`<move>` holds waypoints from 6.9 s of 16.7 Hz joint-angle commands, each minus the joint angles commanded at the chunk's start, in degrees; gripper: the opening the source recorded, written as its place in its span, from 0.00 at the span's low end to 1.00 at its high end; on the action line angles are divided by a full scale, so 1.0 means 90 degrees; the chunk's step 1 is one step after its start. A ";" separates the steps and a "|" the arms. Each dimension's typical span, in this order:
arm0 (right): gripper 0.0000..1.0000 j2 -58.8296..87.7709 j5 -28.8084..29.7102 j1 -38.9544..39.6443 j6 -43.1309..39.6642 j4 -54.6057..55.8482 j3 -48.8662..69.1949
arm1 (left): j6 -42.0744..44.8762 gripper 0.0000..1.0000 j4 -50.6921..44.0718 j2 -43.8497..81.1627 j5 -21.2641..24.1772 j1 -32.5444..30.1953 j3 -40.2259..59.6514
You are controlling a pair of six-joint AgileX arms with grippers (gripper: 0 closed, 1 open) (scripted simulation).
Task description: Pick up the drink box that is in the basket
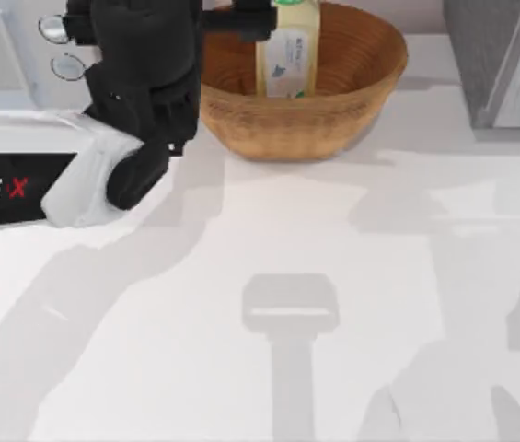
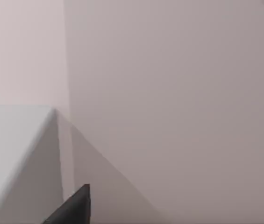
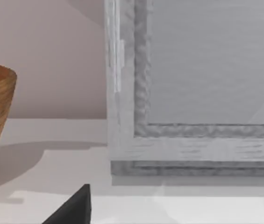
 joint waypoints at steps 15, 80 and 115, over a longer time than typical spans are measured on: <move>1.00 0.0000 0.0000 0.0000 0.0000 0.0000 0.0000 | -0.0027 1.00 0.1312 0.3133 -0.0949 -0.0949 0.1816; 1.00 0.0000 0.0000 0.0000 0.0000 0.0000 0.0000 | 0.0013 0.00 -0.2786 0.1262 -0.0177 -0.0239 0.3722; 1.00 0.0000 0.0000 0.0000 0.0000 0.0000 0.0000 | 0.0174 0.00 -0.4198 -1.0473 0.2686 0.3158 -0.6527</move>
